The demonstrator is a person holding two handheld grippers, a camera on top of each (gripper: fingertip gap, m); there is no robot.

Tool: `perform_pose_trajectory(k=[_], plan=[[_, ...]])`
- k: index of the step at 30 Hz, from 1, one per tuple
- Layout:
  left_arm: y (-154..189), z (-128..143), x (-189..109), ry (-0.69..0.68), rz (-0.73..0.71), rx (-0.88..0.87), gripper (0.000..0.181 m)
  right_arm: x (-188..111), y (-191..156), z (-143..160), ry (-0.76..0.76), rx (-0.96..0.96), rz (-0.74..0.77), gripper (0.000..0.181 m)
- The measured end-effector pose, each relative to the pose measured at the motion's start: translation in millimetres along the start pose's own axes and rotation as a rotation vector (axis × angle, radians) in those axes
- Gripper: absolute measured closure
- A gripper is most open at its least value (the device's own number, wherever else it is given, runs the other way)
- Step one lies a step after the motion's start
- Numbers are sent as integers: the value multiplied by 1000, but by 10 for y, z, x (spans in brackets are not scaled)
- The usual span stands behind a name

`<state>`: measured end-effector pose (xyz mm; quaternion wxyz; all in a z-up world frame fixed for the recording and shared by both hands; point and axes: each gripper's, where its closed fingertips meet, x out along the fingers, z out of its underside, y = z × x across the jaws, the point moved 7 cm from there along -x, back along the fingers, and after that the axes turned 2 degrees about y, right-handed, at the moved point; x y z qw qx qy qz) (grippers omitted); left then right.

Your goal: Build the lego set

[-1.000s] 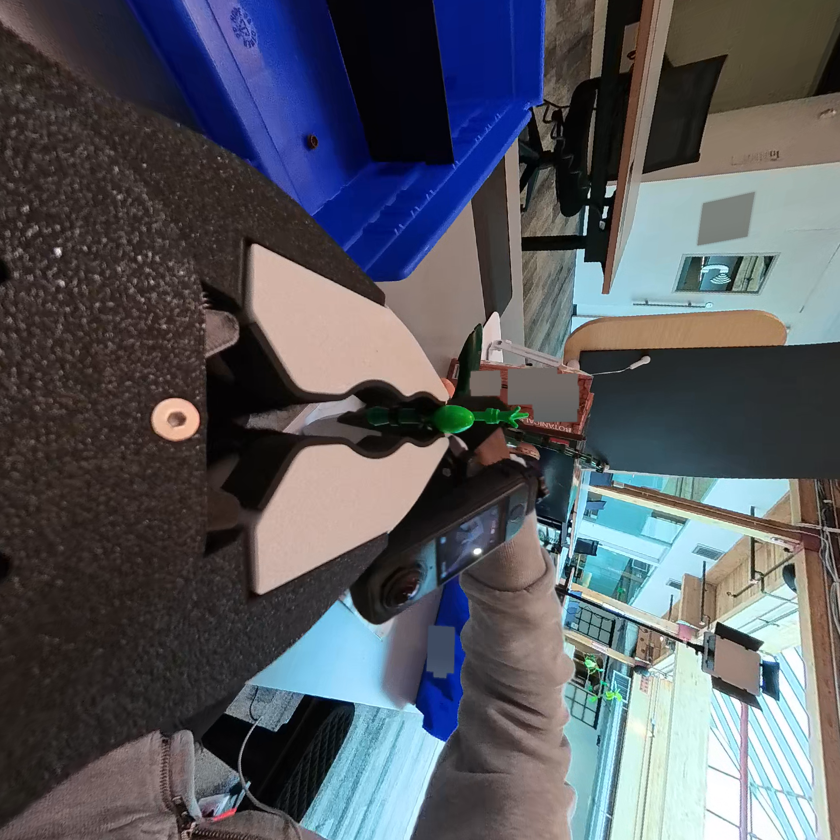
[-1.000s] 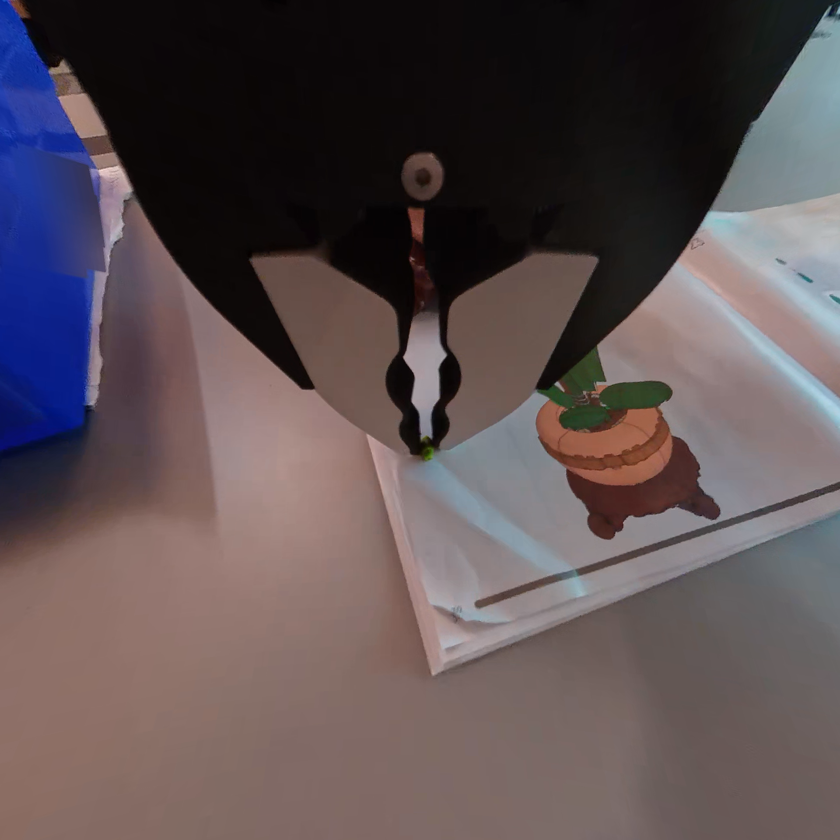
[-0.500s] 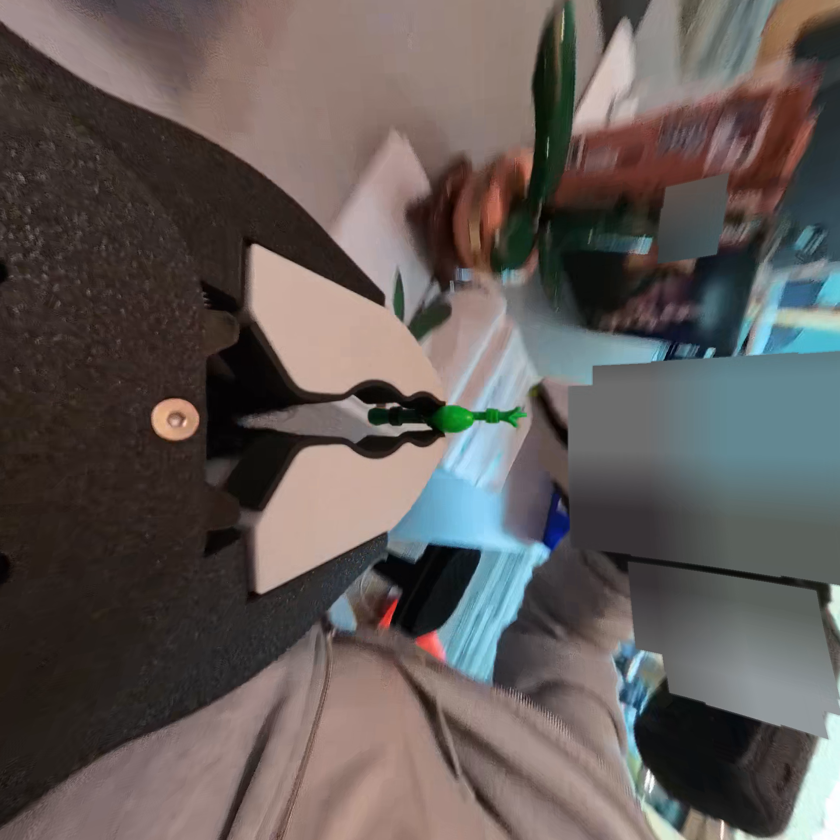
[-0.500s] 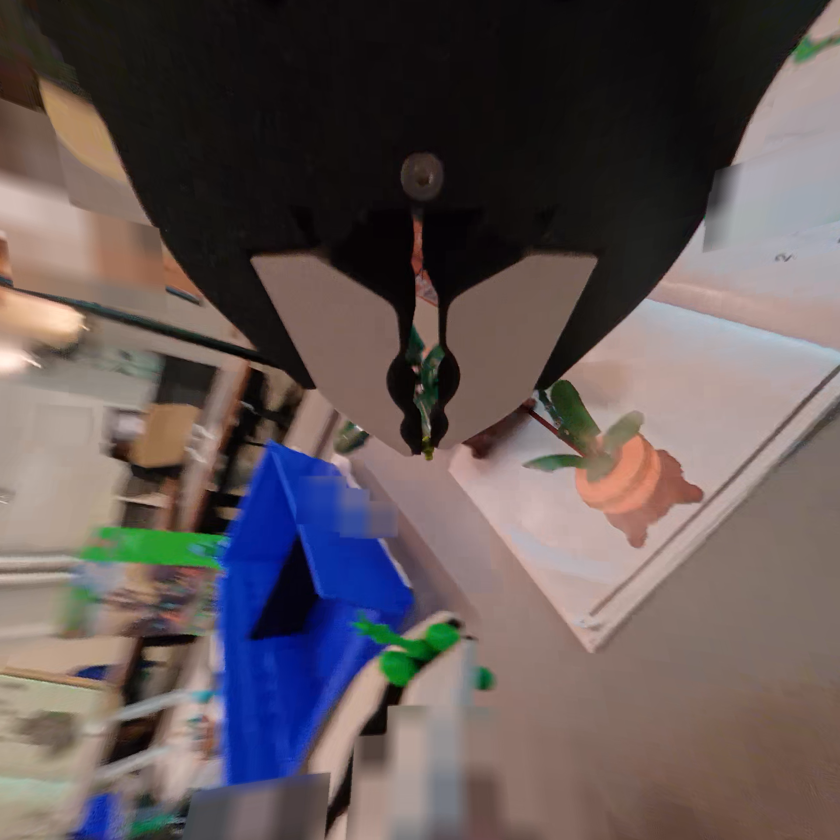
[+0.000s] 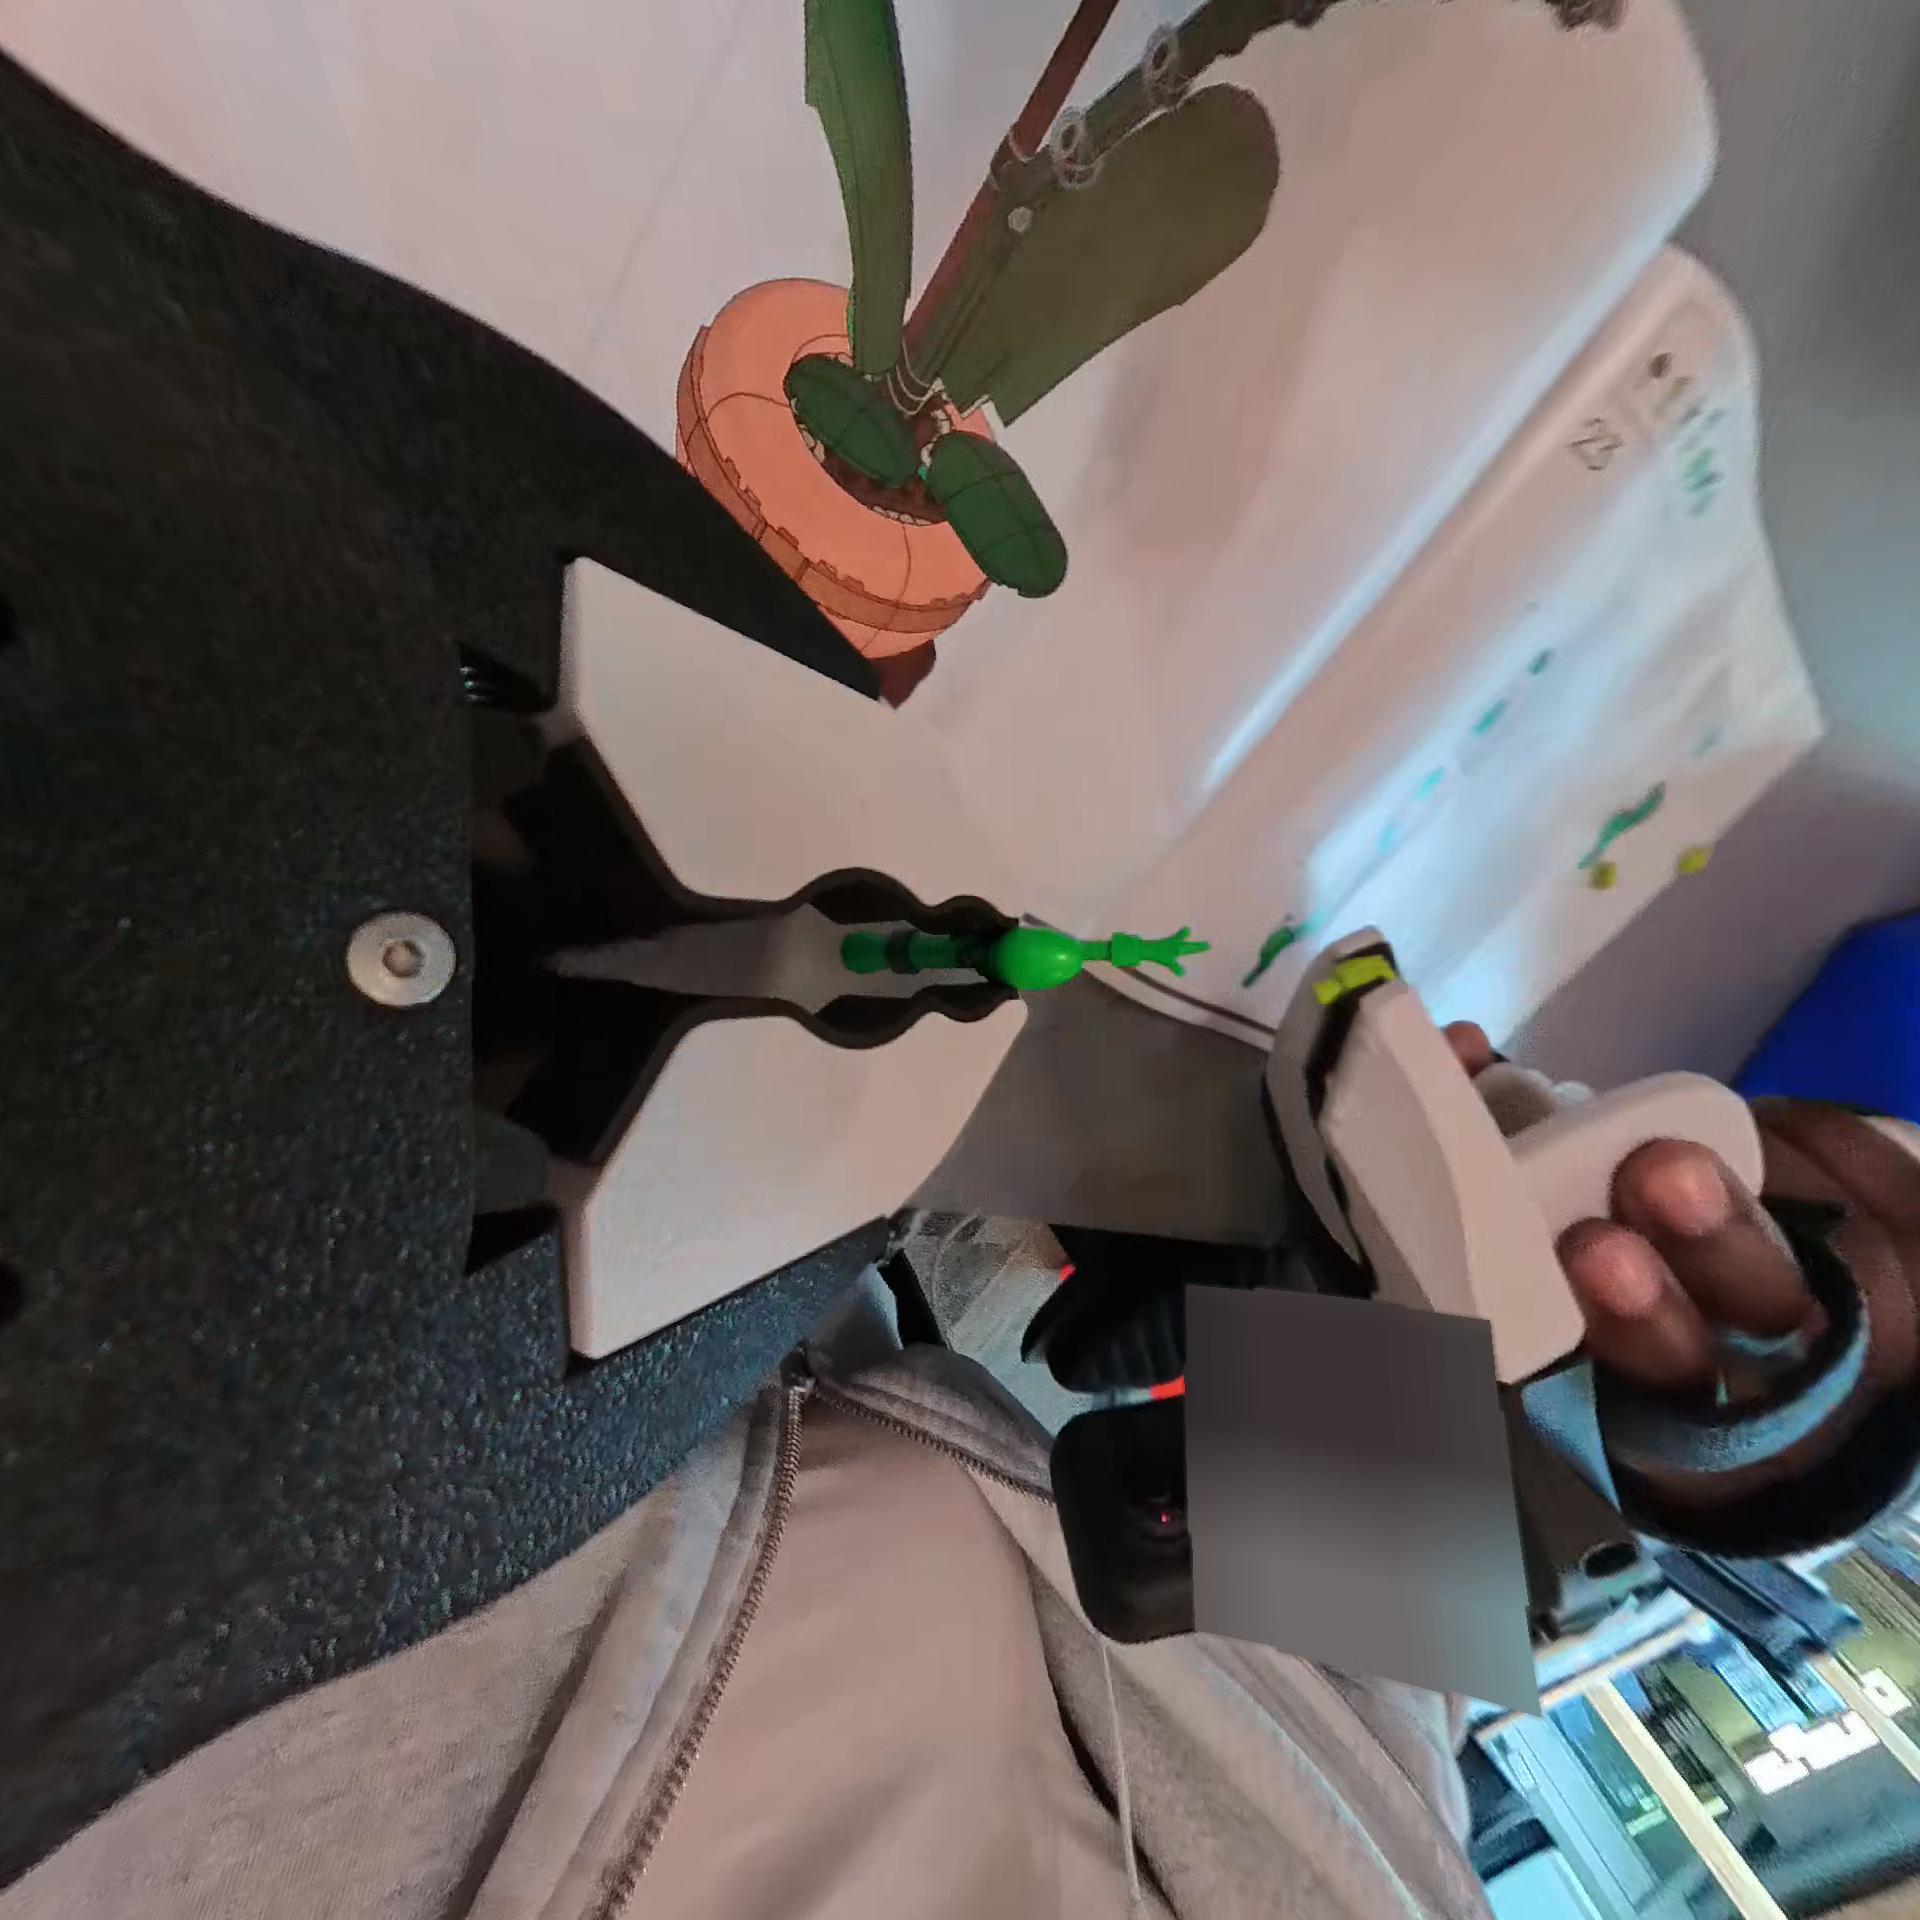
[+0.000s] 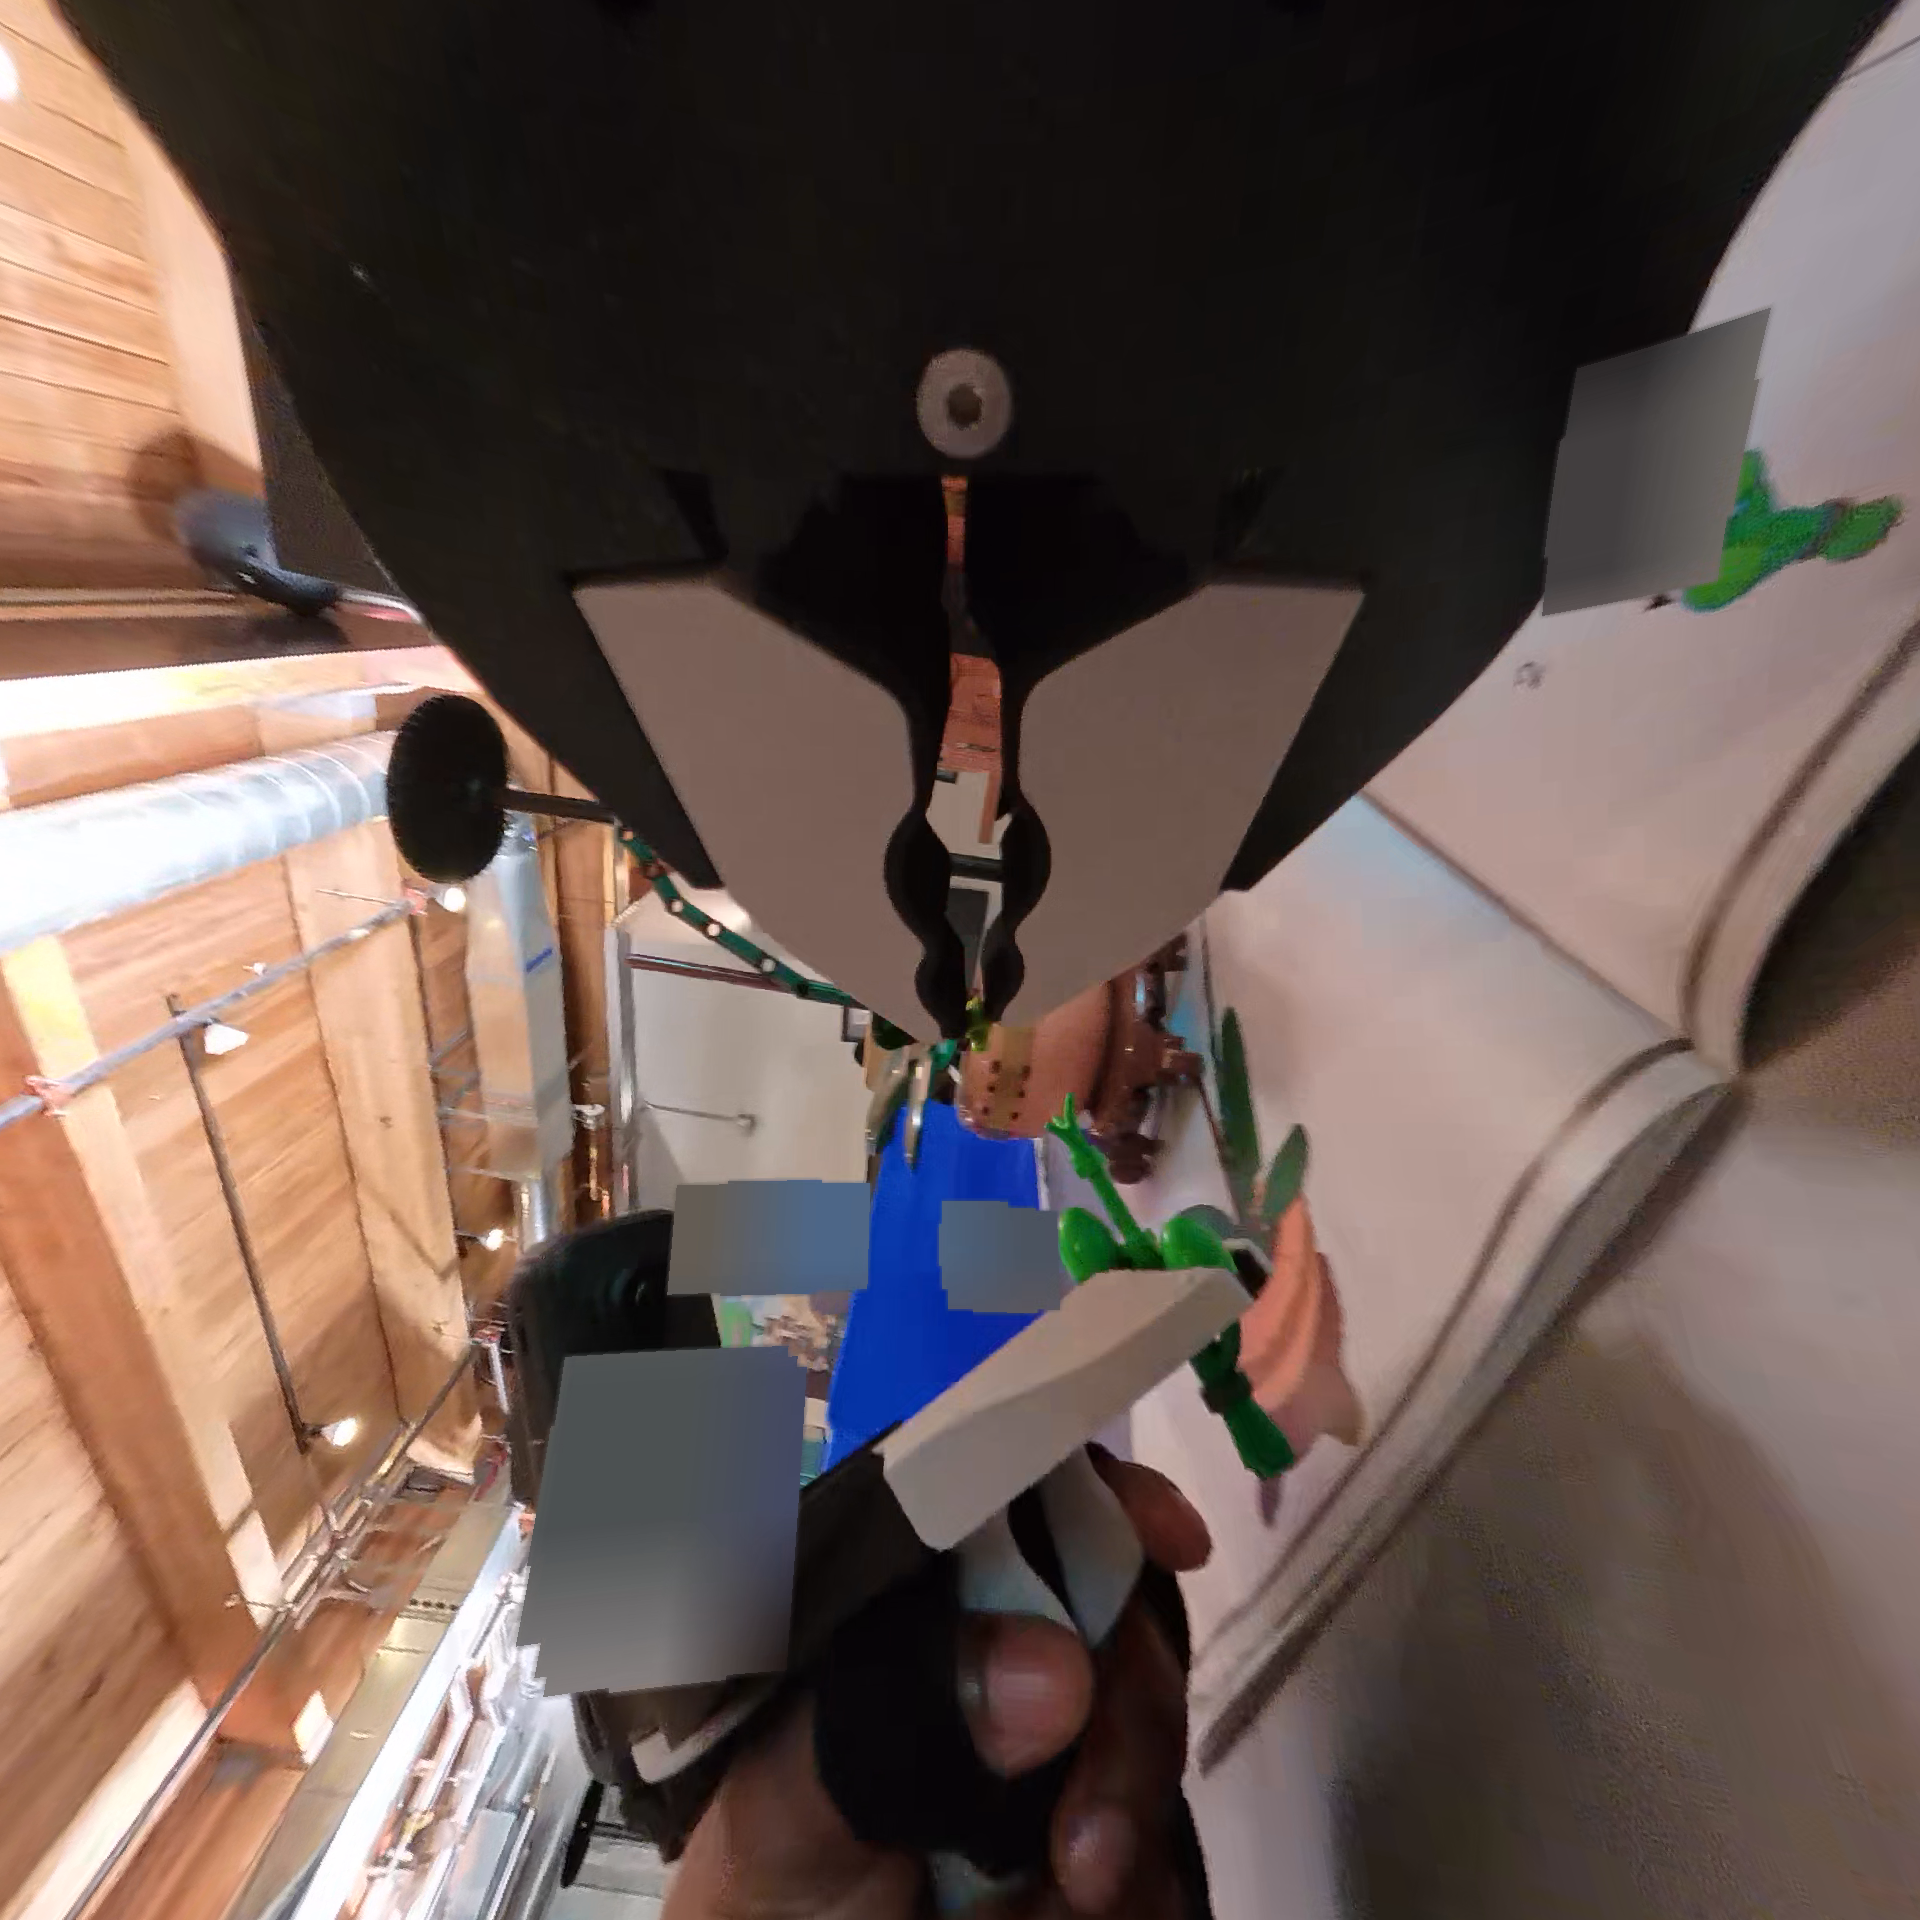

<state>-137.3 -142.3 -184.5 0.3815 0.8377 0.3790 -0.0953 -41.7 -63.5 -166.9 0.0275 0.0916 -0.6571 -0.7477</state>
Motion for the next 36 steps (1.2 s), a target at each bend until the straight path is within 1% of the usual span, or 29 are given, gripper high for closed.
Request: perform_pose_trajectory(k=[2,4,6,10,14,18,21,28,33,36], plan=[[-36,31,38,-19,-17,-20,173,-44,-23,21,12,35,-21,178],[-71,69,78,-26,-24,-39,173,-68,-107,74,10,115,-59,178],[-102,117,134,-32,-21,-57,173,-74,-194,87,-6,113,-84,178],[-115,117,149,-28,-23,-51,173,-11,-307,-12,19,111,-129,178],[-114,131,151,-33,-10,-54,173,23,-342,3,-28,81,-96,178],[-137,145,163,-44,-28,-75,173,37,-384,-24,-66,37,-61,178],[-155,145,162,-39,-35,-97,173,58,-386,-57,-97,47,-59,178],[-178,136,138,-2,-75,-113,173,112,-389,-10,-186,152,-102,178],[-187,127,115,25,-86,-120,173,131,-388,-57,-183,216,-132,178],[-199,117,91,53,-87,-133,173,162,-357,-49,-198,314,-147,178]])
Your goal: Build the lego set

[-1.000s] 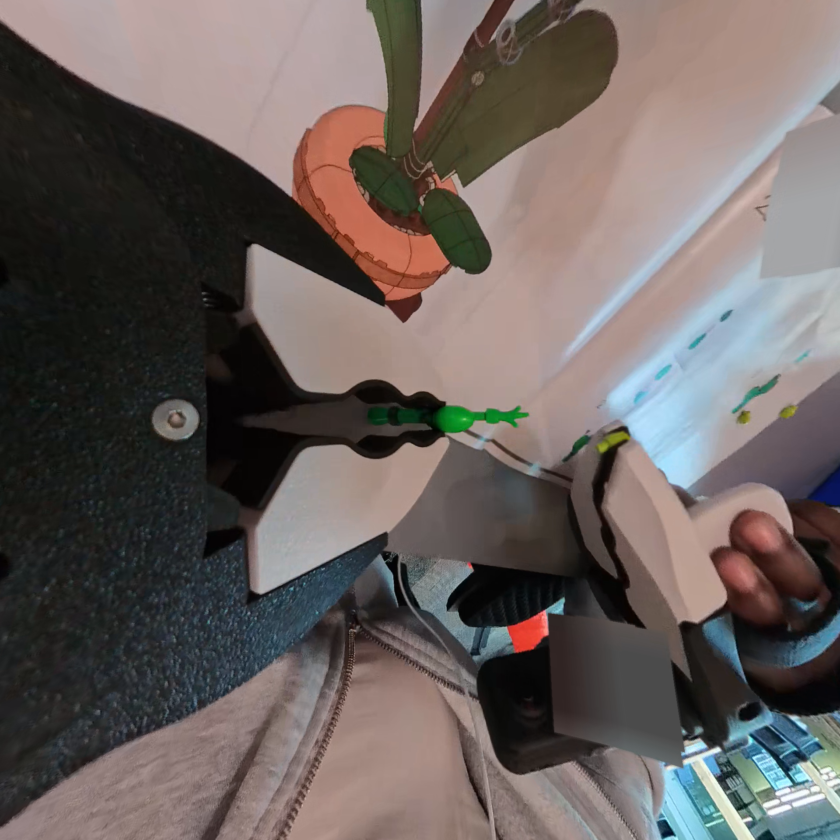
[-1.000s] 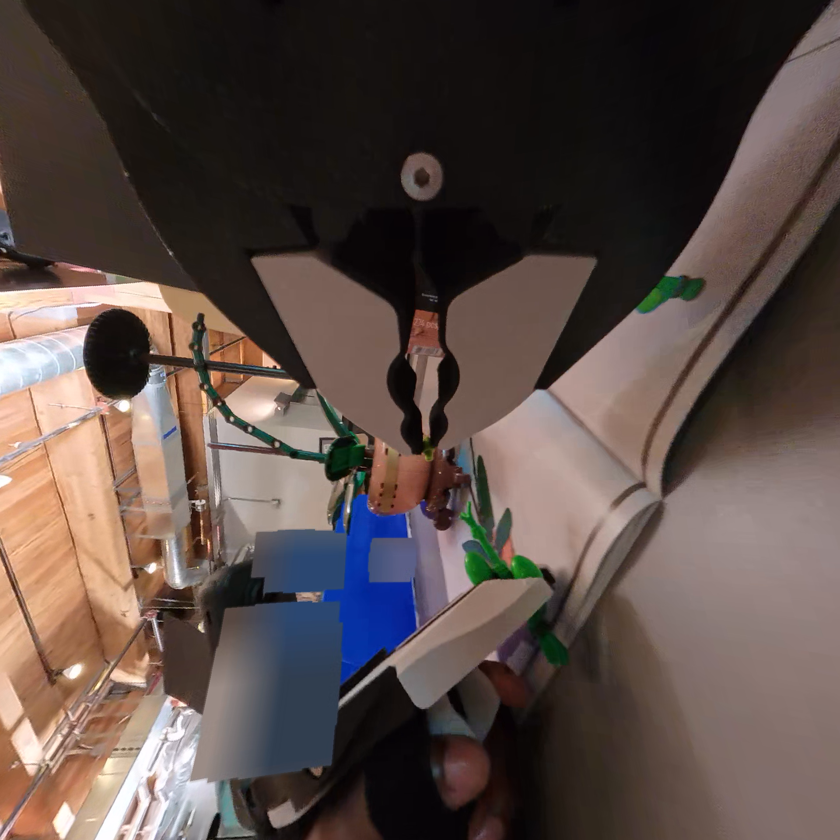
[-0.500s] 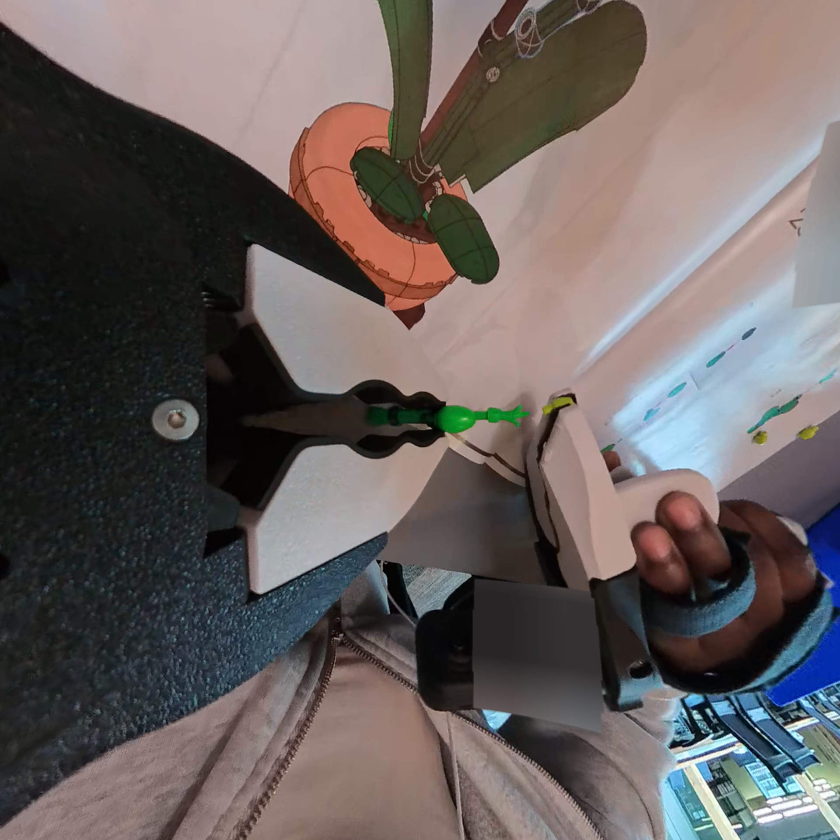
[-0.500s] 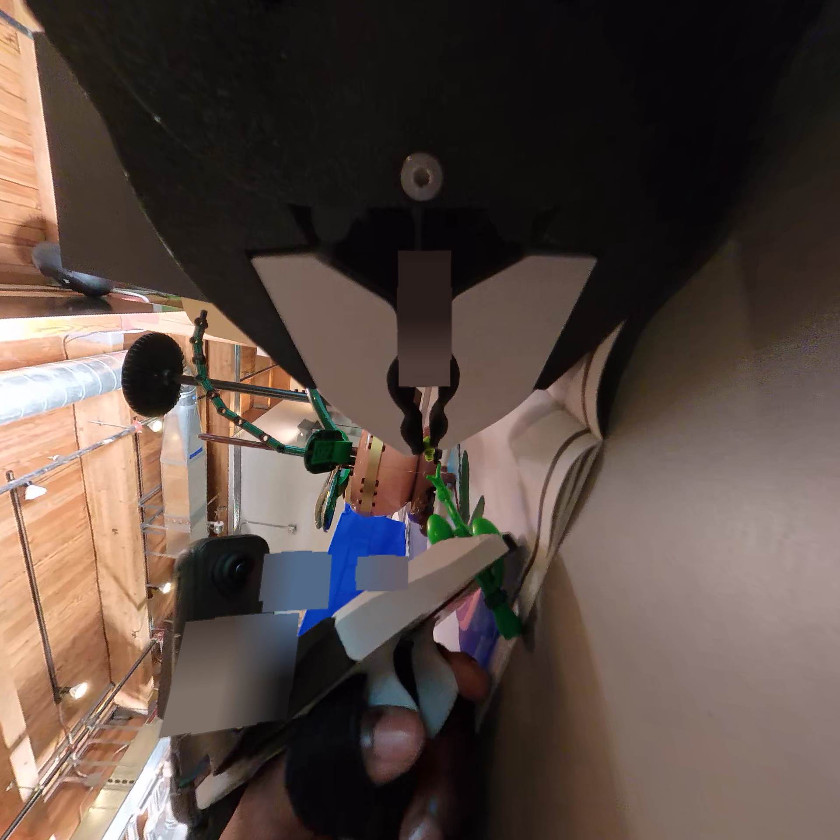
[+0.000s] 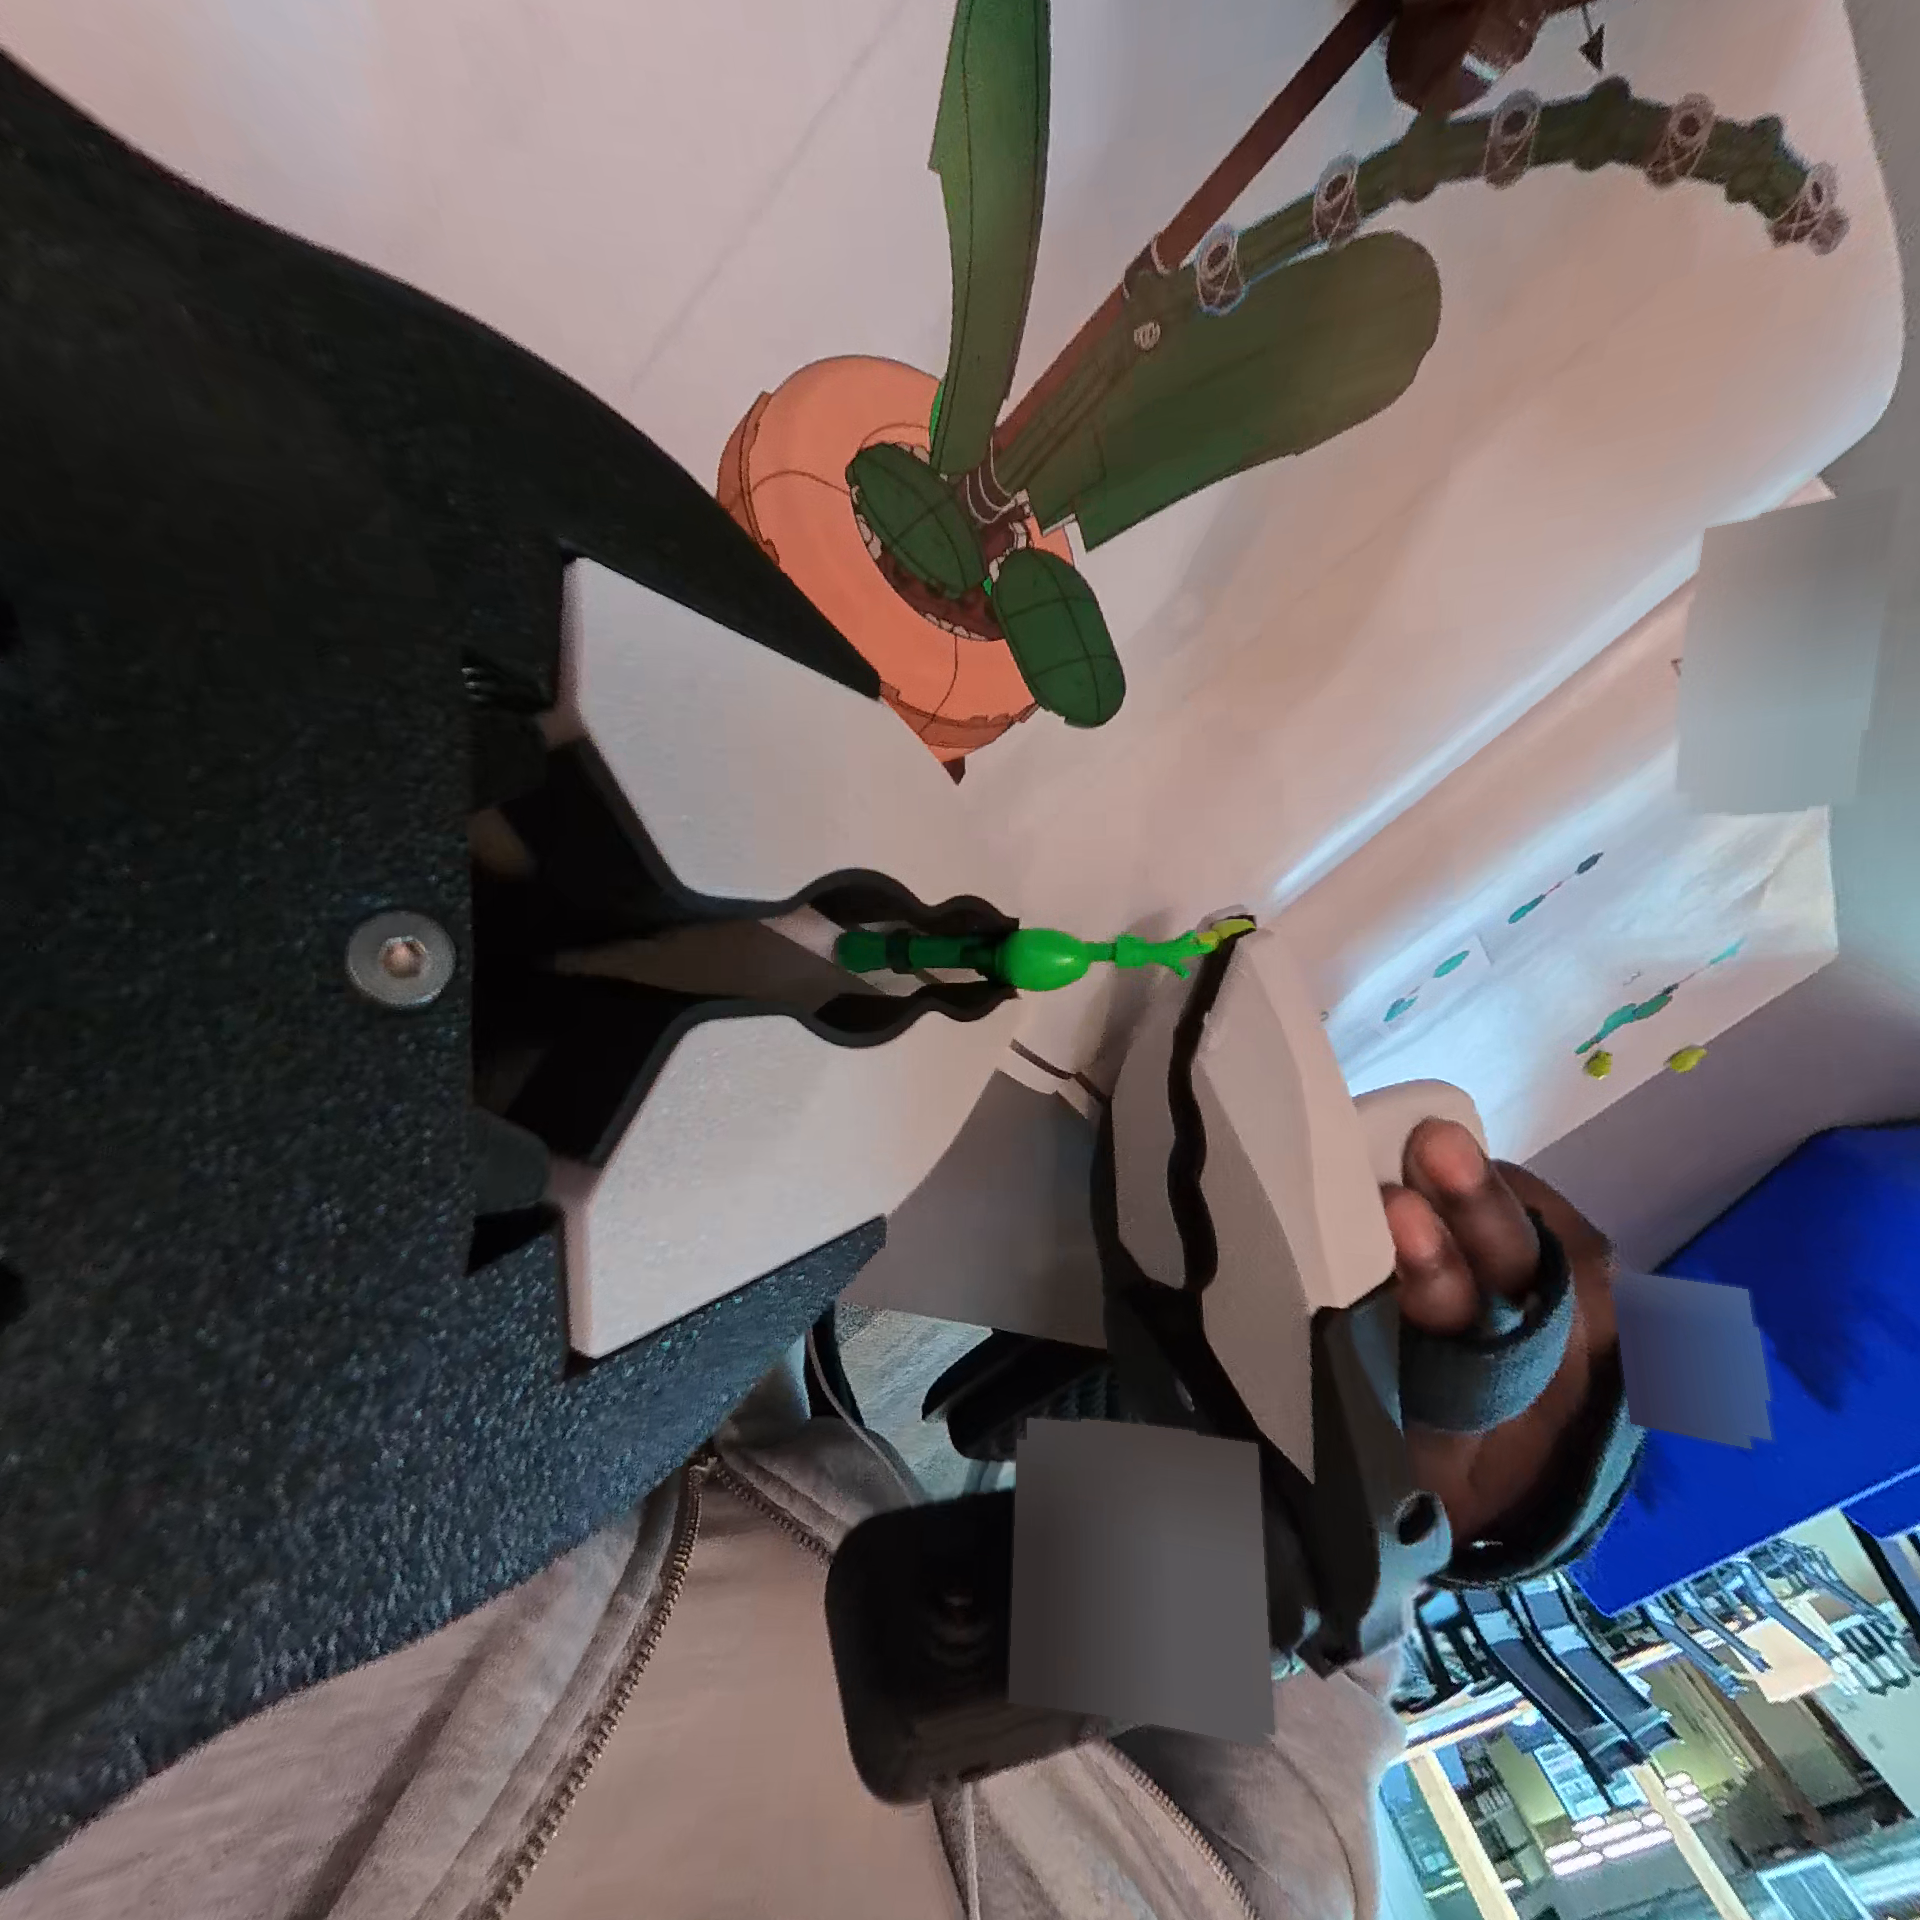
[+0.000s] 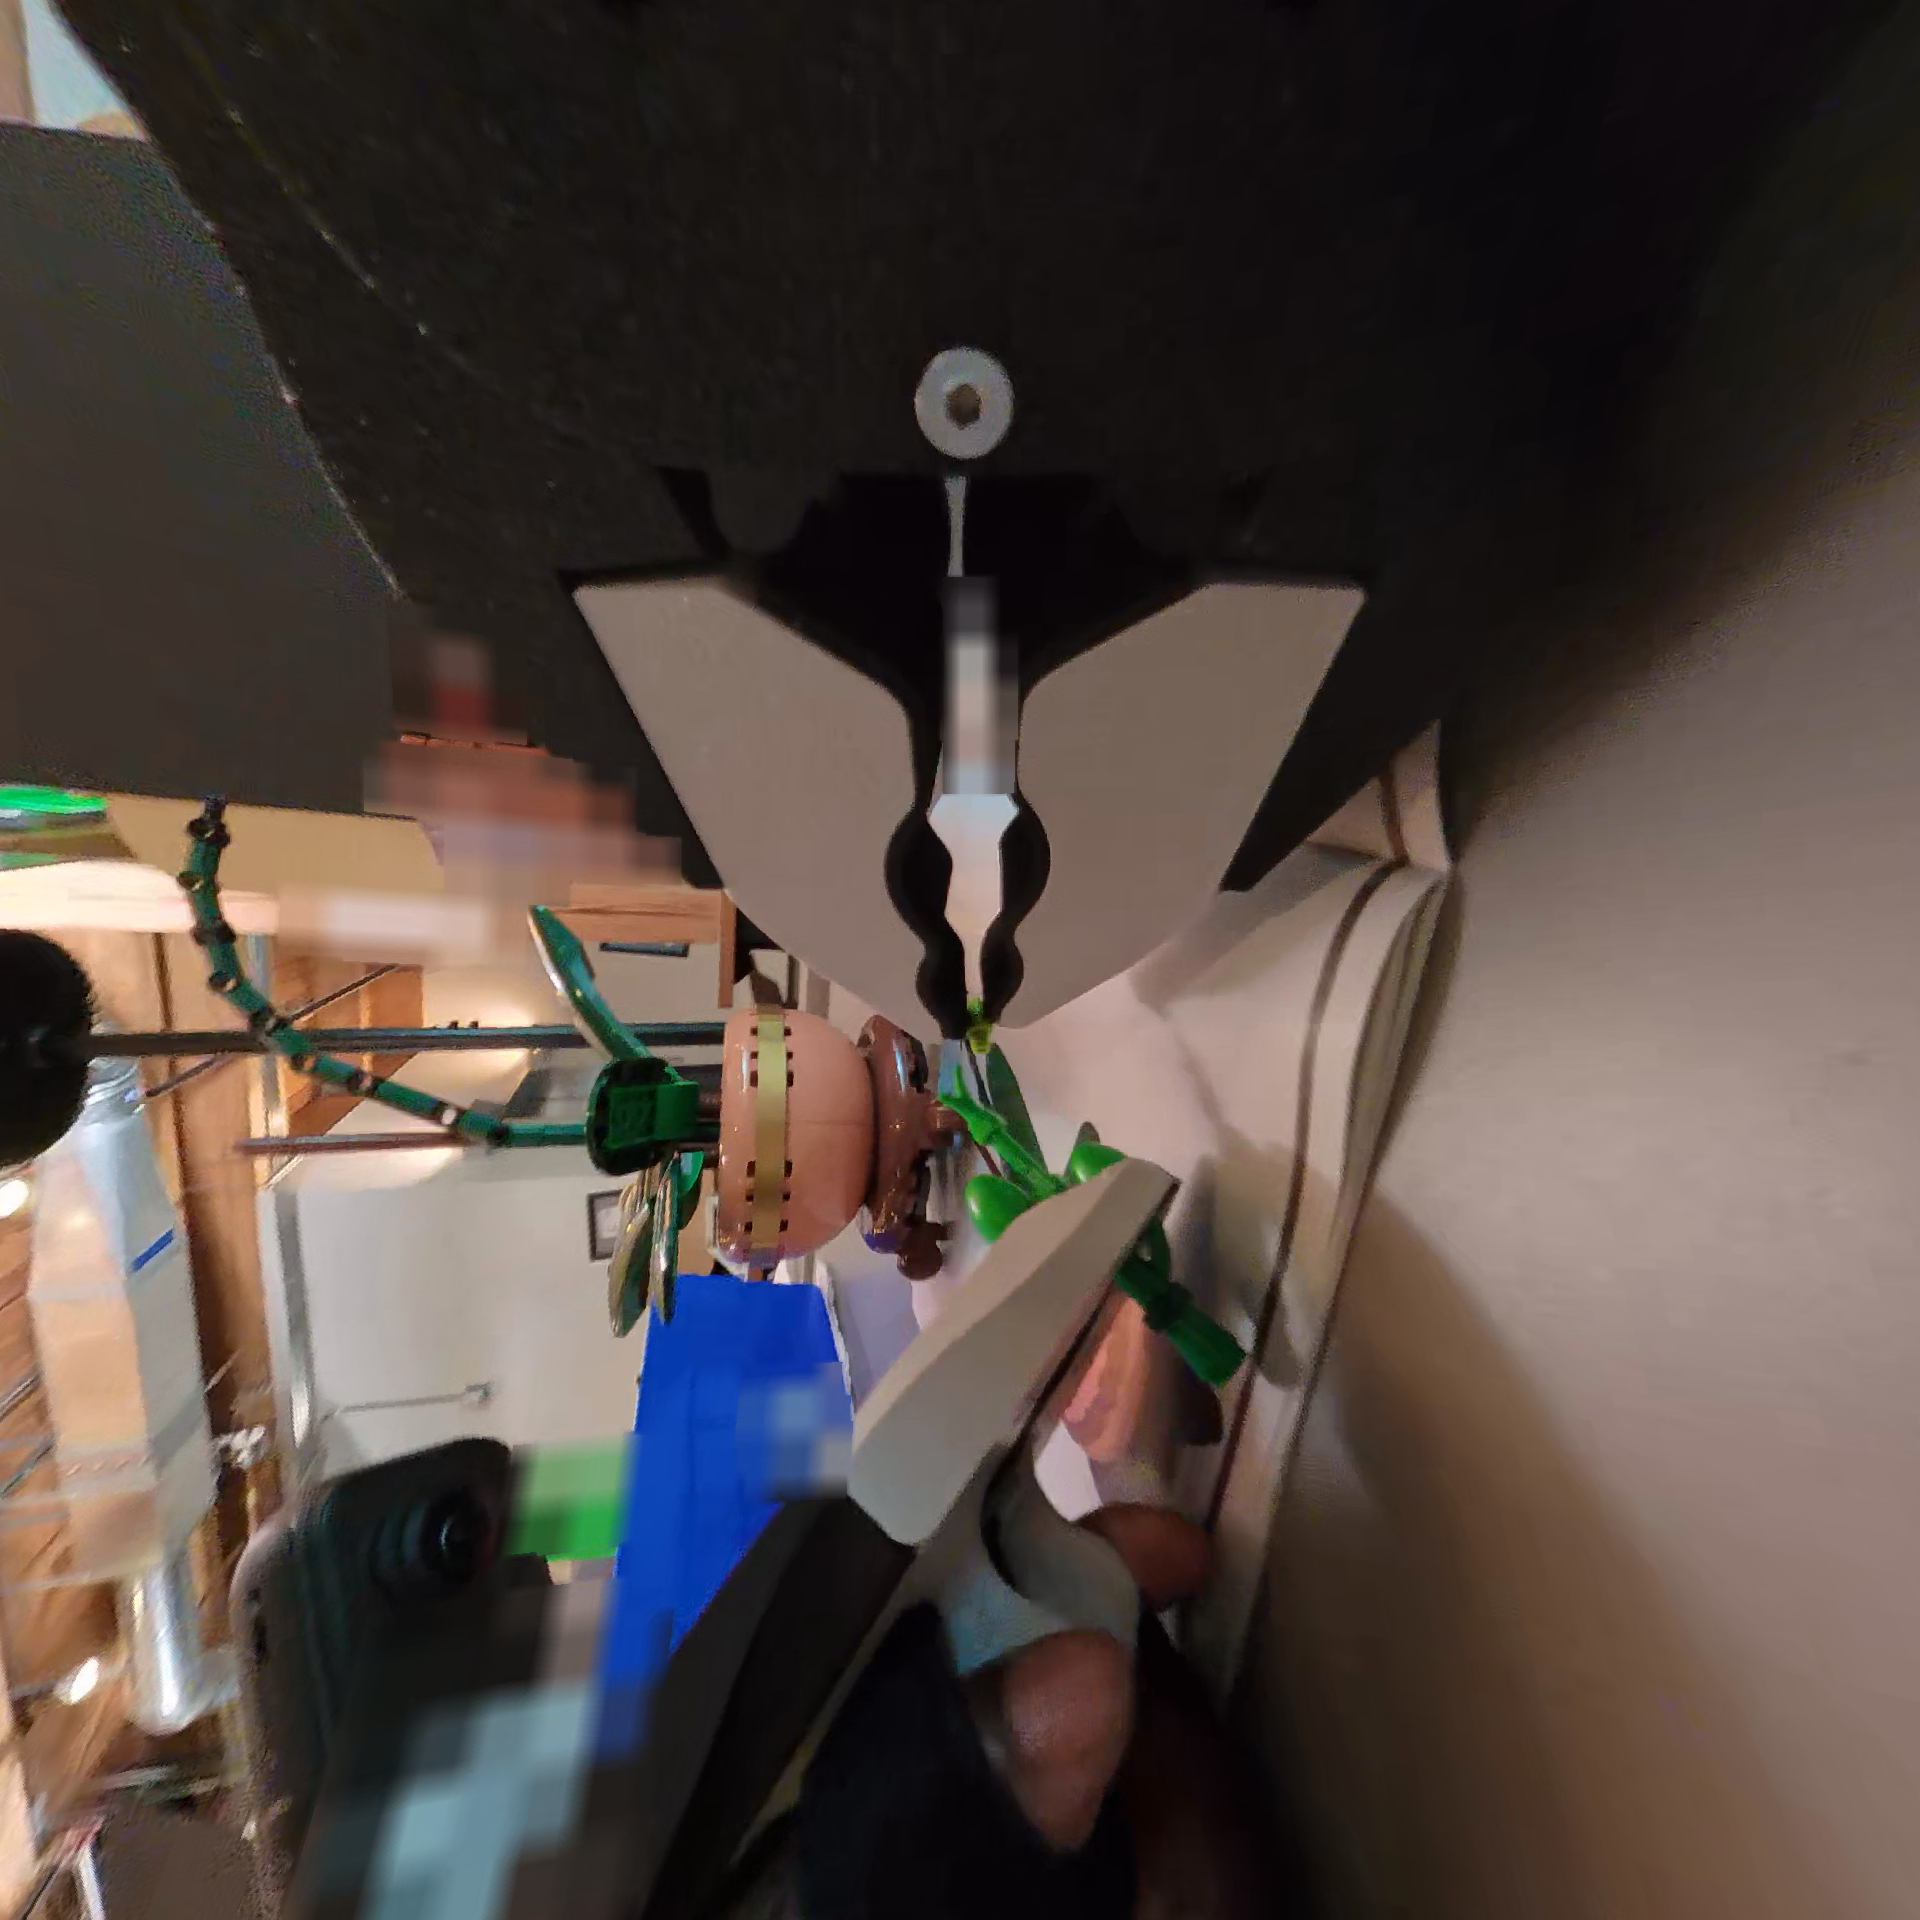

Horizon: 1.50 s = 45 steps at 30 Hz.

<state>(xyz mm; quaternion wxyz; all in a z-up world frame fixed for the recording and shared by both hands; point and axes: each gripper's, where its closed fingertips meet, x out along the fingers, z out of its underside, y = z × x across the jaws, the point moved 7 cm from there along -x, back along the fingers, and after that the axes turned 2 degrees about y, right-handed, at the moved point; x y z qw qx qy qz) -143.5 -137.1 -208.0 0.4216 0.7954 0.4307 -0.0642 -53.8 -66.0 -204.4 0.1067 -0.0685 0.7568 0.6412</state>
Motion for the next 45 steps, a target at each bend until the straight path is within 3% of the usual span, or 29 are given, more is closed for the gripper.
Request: perform_pose_trajectory(k=[24,45], plan=[[-22,0,24,-14,-29,-14,173,36,-10,-11,-15,19,-4,178],[-10,4,39,-28,-27,0,173,1,-41,-68,-35,-172,74,178]])
